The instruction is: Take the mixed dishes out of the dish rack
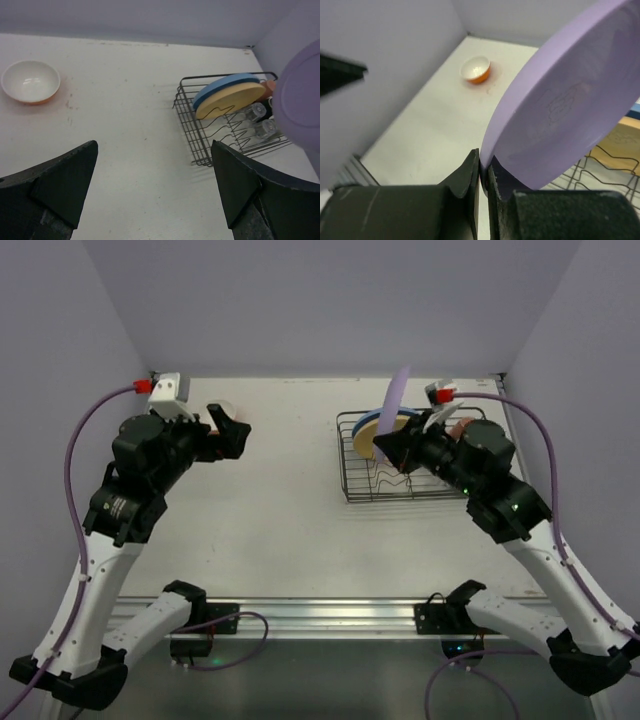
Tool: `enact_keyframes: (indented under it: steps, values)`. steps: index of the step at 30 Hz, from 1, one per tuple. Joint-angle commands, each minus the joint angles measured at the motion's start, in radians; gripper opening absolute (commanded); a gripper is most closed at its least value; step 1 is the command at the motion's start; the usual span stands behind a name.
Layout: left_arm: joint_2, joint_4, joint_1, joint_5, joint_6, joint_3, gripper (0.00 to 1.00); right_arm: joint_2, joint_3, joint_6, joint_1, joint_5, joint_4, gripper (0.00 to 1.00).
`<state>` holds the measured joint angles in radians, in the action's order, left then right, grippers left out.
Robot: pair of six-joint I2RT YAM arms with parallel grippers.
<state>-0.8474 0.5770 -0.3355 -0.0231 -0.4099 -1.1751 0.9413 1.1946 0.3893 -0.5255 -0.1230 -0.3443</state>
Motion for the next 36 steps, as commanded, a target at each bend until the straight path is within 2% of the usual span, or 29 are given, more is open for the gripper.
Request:
enact_keyframes:
  steps: [1, 2, 4, 5, 7, 8, 10, 13, 17, 20, 23, 25, 28, 31, 32, 34, 35, 36]
  values:
    - [-0.114, -0.031, -0.007, 0.178, -0.026, -0.168, 1.0, 0.005, 0.045, -0.336, -0.16, 0.074, -0.16, 0.0]
    - [-0.142, -0.028, -0.007, 0.265, -0.03, -0.204, 1.0, 0.005, 0.033, -0.375, -0.276, 0.123, -0.171, 0.0]
    - [-0.237, -0.008, -0.007, 0.343, -0.05, -0.288, 1.0, 0.02, 0.027, -0.472, -0.394, 0.218, -0.203, 0.0]
    - [-0.267, 0.019, -0.007, 0.414, -0.058, -0.375, 1.0, 0.042, 0.019, -0.534, -0.507, 0.337, -0.223, 0.0]
    - [-0.356, 0.041, -0.007, 0.512, -0.076, -0.446, 1.0, 0.069, 0.005, -0.639, -0.597, 0.413, -0.24, 0.0]
    - [-0.383, 0.076, -0.007, 0.59, -0.081, -0.496, 1.0, 0.094, -0.019, -0.667, -0.666, 0.506, -0.23, 0.0]
    - [-0.442, 0.151, -0.01, 0.632, -0.063, -0.521, 1.0, 0.123, -0.03, -0.76, -0.717, 0.581, -0.228, 0.0]
    - [-0.46, 0.19, -0.016, 0.632, -0.033, -0.485, 1.0, 0.181, -0.023, -0.832, -0.763, 0.6, -0.274, 0.0]
    - [-0.447, 0.21, -0.08, 0.588, 0.005, -0.411, 0.99, 0.296, 0.064, -0.863, -0.769, 0.623, -0.354, 0.0]
    - [-0.45, 0.248, -0.123, 0.458, 0.036, -0.382, 0.96, 0.356, 0.117, -0.886, -0.788, 0.712, -0.398, 0.0]
    - [-0.47, 0.276, -0.14, 0.329, 0.057, -0.36, 0.88, 0.396, 0.132, -0.915, -0.804, 0.76, -0.392, 0.0]
    - [-0.482, 0.282, -0.151, 0.257, 0.06, -0.341, 0.87, 0.416, 0.138, -0.932, -0.82, 0.787, -0.387, 0.0]
    - [-0.505, 0.288, -0.181, 0.182, 0.066, -0.331, 0.75, 0.429, 0.149, -0.937, -0.831, 0.793, -0.384, 0.0]
    - [-0.51, 0.285, -0.2, 0.143, 0.066, -0.33, 0.54, 0.438, 0.154, -0.942, -0.831, 0.806, -0.387, 0.0]
    - [-0.515, 0.284, -0.201, 0.14, 0.066, -0.33, 0.39, 0.441, 0.157, -0.942, -0.831, 0.809, -0.387, 0.0]
    - [-0.519, 0.277, -0.204, 0.138, 0.068, -0.33, 0.23, 0.453, 0.166, -0.945, -0.832, 0.813, -0.381, 0.0]
    - [-0.528, 0.276, -0.206, 0.137, 0.068, -0.33, 0.06, 0.458, 0.166, -0.948, -0.834, 0.829, -0.377, 0.0]
    - [-0.533, 0.276, -0.208, 0.137, 0.066, -0.33, 0.0, 0.461, 0.166, -0.958, -0.834, 0.839, -0.366, 0.0]
